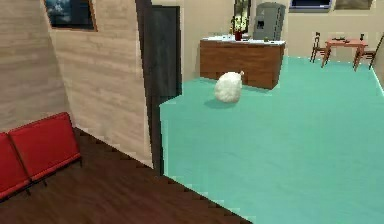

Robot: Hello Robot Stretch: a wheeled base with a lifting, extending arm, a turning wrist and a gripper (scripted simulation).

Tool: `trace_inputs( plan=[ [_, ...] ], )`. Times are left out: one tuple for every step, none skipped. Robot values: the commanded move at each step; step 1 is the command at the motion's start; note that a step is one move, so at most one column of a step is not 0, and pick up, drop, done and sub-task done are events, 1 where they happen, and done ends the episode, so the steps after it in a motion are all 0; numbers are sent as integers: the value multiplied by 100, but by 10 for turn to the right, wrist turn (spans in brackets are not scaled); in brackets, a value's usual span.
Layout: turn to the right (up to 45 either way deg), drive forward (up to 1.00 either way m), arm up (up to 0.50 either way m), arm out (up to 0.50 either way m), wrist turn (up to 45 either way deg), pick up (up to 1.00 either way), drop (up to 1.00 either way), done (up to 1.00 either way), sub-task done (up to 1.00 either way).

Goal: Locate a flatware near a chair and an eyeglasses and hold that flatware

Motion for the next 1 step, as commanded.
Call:
trace_inputs(
  plan=[
    [450, 0, 0, 0, 0, 0, 0, 0, 0]
  ],
)
